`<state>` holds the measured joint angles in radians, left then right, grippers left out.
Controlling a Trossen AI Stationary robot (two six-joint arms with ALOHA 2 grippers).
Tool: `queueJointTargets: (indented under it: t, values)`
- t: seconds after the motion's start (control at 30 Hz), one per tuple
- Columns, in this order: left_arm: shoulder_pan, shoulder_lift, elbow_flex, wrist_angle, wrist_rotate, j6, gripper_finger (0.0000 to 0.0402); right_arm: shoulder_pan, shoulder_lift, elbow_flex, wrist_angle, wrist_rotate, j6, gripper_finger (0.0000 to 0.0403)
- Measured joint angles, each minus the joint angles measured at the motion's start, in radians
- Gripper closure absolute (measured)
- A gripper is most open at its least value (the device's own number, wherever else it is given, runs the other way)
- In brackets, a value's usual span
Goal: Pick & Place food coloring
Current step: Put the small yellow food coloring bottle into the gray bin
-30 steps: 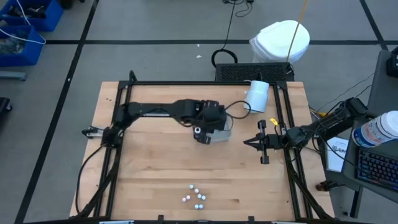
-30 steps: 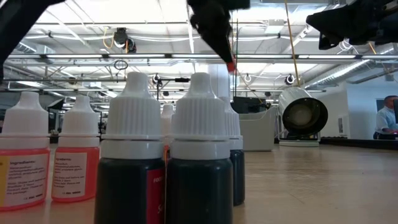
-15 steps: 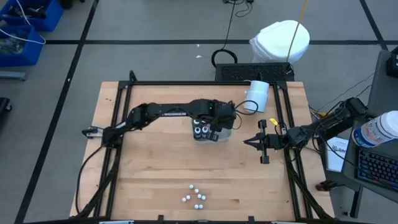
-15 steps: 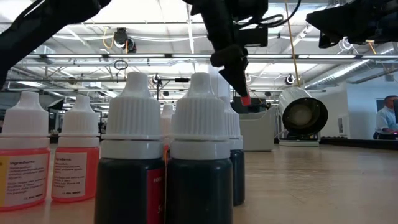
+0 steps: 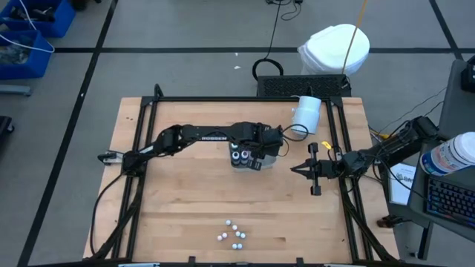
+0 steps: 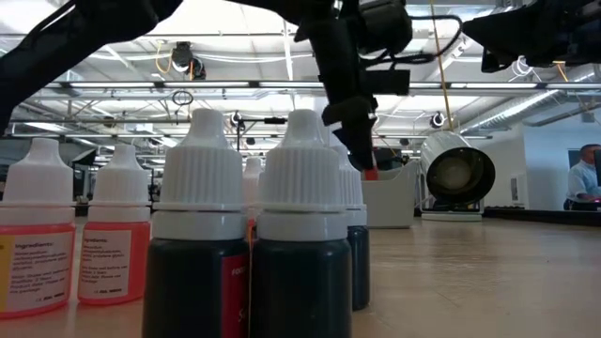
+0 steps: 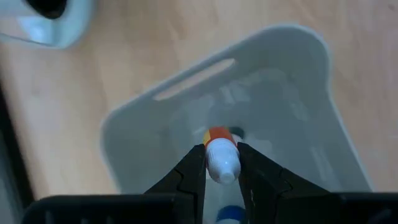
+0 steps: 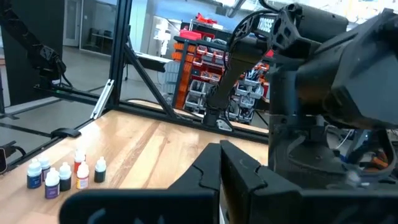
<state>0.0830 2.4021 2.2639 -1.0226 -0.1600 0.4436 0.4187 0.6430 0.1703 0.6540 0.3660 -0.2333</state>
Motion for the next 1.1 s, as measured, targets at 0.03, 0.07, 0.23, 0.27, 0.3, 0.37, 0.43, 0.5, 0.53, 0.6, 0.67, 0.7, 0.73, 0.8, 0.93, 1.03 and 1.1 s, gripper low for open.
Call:
queueJointTargets:
  t: [0.03, 0.07, 0.23, 0.27, 0.3, 0.37, 0.43, 0.5, 0.53, 0.6, 0.67, 0.7, 0.73, 0.8, 0.93, 1.03, 1.1]
  values:
    - [0.0, 0.001, 0.002, 0.017, -0.011, 0.005, 0.0321, 0.0, -0.001, 0.0, -0.001, 0.0, 0.0, 0.0403]
    - [0.0, 0.001, 0.002, 0.028, -0.021, 0.012, 0.0321, 0.0, -0.001, 0.0, -0.001, 0.0, 0.0, 0.0403]
    - [0.007, 0.007, 0.001, 0.063, -0.05, 0.045, 0.0321, 0.0, -0.004, 0.0, 0.002, 0.0, -0.01, 0.0403]
    - [0.011, 0.006, 0.001, 0.064, -0.051, 0.047, 0.0321, 0.0, -0.004, 0.0, 0.001, 0.0, -0.013, 0.0403]
    - [0.016, 0.005, 0.001, 0.059, -0.051, 0.049, 0.0321, 0.0, -0.004, 0.0, 0.0, -0.001, -0.014, 0.0403]
    - [0.026, 0.006, 0.001, 0.054, -0.051, 0.05, 0.0321, 0.0, -0.004, 0.0, 0.0, 0.0, -0.015, 0.0403]
    - [0.034, 0.009, 0.001, 0.052, -0.051, 0.064, 0.0321, 0.0, -0.004, 0.0, 0.0, 0.0, -0.015, 0.0403]
    - [0.039, 0.013, 0.001, 0.056, -0.054, 0.091, 0.0321, 0.0, -0.004, 0.0, 0.0, 0.0, -0.015, 0.0403]
    - [0.04, 0.016, 0.001, 0.053, -0.054, 0.1, 0.0321, 0.0, -0.004, 0.0, 0.0, -0.001, -0.014, 0.0403]
    - [0.042, 0.02, 0.001, 0.053, -0.053, 0.109, 0.0321, 0.0, -0.004, 0.0, -0.001, -0.001, -0.015, 0.0403]
    - [0.042, 0.03, 0.002, 0.055, -0.051, 0.12, 0.0321, 0.0, -0.004, 0.0, -0.001, -0.001, -0.015, 0.0403]
    - [0.042, 0.033, 0.002, 0.045, -0.052, 0.124, 0.0321, 0.0, -0.004, 0.0, -0.001, -0.001, -0.015, 0.0403]
    - [0.042, 0.036, 0.002, 0.03, -0.052, 0.124, 0.0321, 0.0, -0.004, 0.0, -0.001, -0.001, -0.015, 0.0403]
    - [0.042, 0.045, 0.001, 0.031, -0.054, 0.125, 0.0321, 0.0, -0.004, 0.0, -0.001, -0.001, -0.015, 0.0403]
    - [0.043, 0.054, 0.001, 0.027, -0.055, 0.132, 0.0321, 0.0, -0.004, 0.0, 0.0, -0.001, -0.017, 0.0403]
    - [0.045, 0.051, 0.001, 0.034, -0.05, 0.138, 0.0321, 0.0, -0.004, 0.0, 0.0, -0.001, -0.017, 0.0403]
    - [0.05, 0.051, 0.001, 0.035, -0.05, 0.138, 0.0321, 0.0, -0.004, 0.0, -0.001, -0.001, -0.018, 0.0403]
